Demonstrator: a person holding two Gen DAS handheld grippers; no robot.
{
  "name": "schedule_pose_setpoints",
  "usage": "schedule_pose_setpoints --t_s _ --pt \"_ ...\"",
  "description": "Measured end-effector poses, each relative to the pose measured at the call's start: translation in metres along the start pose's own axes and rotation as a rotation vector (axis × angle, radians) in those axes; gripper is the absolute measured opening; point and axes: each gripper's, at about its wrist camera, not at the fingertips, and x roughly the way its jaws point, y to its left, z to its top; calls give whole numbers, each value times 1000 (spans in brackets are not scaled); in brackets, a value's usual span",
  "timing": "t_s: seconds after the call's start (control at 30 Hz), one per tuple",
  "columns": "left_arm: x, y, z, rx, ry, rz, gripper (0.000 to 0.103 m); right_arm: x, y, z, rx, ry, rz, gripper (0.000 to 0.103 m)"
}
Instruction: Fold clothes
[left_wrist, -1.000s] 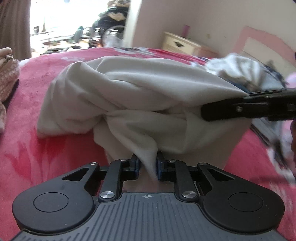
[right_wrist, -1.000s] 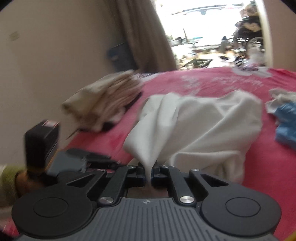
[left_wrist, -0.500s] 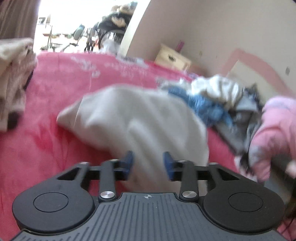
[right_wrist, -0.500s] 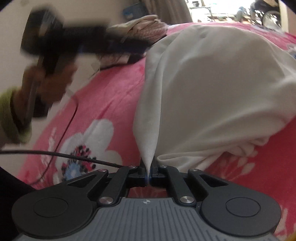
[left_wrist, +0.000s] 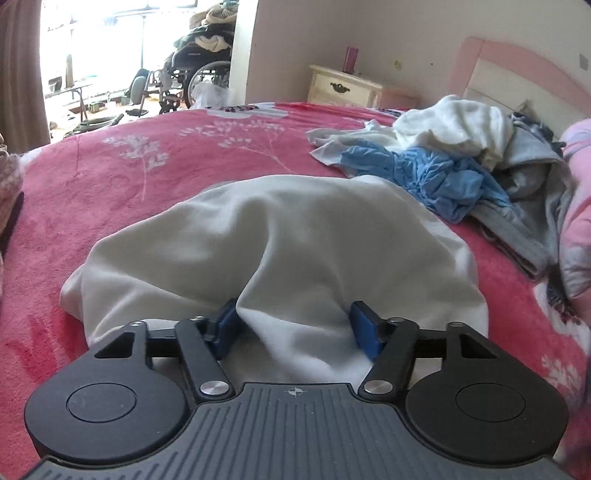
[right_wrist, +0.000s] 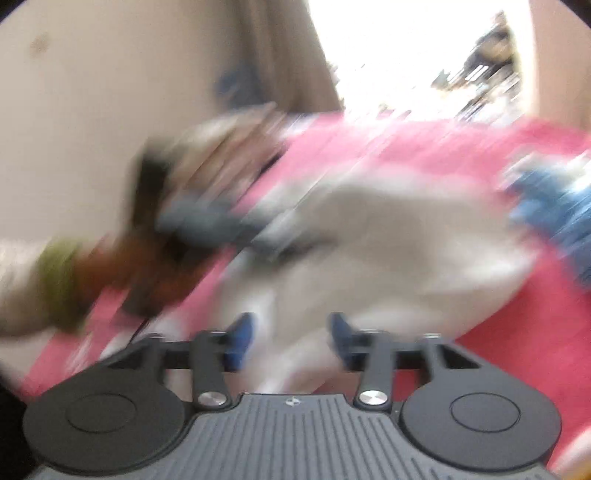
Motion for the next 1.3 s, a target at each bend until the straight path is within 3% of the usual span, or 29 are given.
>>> schedule_pose_setpoints --t_s 0.07,0.17,0.3,0.4,0.43,0.47,0.5,0.57,0.67,0.77,0.83,0.9,0.97,1.03,1.1,1.13,1.17,1.2,1.23,1.27,1.3 --pt "-3 -1 -2 15 -2 0 55 4 -37 23 84 -94 -68 85" --pt "-10 -3 -5 40 0 7 50 30 -91 50 174 -143 -163 96" --pt "-14 -8 -8 71 10 13 48 93 -148 60 292 -77 -267 97" --pt "-19 -8 -13 91 18 11 47 117 -179 41 489 3 -181 95" --pt "-20 -7 -15 95 21 10 47 121 -186 33 548 21 -127 85" --pt "-21 -7 -17 96 24 8 48 122 -187 25 585 27 -75 69" --pt "-23 -6 -18 96 28 6 47 116 -180 20 580 13 -33 62" --pt "-25 -3 -23 89 33 -1 47 97 -158 15 525 -22 28 35" --pt "-29 2 -30 78 42 -14 48 62 -123 11 428 -96 97 18" --pt "-31 6 -35 68 44 -24 48 30 -90 14 393 -151 224 4" --pt "-33 8 -39 59 42 -27 48 17 -63 12 359 -143 341 2" --pt "-35 10 -42 51 33 -31 48 15 -34 8 280 -92 403 2" --pt "-37 11 -45 48 24 -36 48 20 -1 2 172 -11 422 2" --pt "-38 13 -46 47 19 -39 48 25 9 7 87 0 361 2" --pt "-38 13 -47 46 16 -40 48 28 13 16 18 -14 287 4" --pt "-37 13 -48 46 16 -40 48 31 8 24 5 -32 245 16" --pt "-37 13 -48 45 16 -40 48 34 -8 35 29 -70 195 37" --pt "-37 13 -48 46 16 -40 48 37 -24 47 53 -107 144 47" --pt "-37 12 -48 48 16 -37 48 42 -41 59 87 -141 100 65" --pt "-37 11 -49 51 17 -34 48 50 -58 70 136 -158 77 75" --pt "-38 10 -49 54 18 -32 48 60 -72 78 183 -157 71 78"
